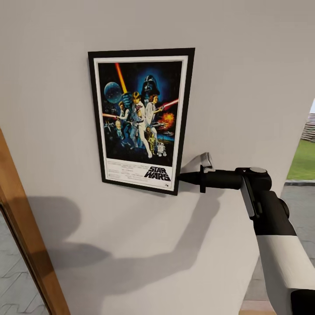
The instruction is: Pick up the poster from the kitchen countertop and hang it on one of the wall nails in the kitchen.
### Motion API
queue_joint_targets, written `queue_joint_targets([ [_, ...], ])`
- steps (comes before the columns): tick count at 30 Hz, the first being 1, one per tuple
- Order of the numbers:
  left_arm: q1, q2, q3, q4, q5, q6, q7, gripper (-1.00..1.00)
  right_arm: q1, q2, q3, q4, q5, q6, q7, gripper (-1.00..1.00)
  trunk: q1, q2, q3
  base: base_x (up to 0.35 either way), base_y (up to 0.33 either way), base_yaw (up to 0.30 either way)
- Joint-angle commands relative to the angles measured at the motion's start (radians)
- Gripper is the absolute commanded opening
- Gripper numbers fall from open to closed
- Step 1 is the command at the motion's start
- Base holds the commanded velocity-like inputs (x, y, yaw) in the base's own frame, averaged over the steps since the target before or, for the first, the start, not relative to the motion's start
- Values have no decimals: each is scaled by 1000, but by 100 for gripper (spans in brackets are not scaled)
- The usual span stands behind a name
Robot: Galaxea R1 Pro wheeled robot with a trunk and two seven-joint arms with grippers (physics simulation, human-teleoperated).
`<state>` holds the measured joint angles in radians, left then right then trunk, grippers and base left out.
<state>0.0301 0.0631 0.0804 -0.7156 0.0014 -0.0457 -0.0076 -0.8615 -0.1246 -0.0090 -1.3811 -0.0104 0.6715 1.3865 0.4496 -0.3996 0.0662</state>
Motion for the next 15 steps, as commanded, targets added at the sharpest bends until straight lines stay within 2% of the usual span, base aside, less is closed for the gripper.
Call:
queue_joint_targets([
  [1,1,0,1,-1,0,-2,-1,100,-1,0,-1,1,3,10,4,-100,0,0,0,0,0,0],
  [15,1,10,-1,0,2,-2,-2,100,1,-1,-3,10,6,15,1,-100,0,0,0,0,0,0],
])
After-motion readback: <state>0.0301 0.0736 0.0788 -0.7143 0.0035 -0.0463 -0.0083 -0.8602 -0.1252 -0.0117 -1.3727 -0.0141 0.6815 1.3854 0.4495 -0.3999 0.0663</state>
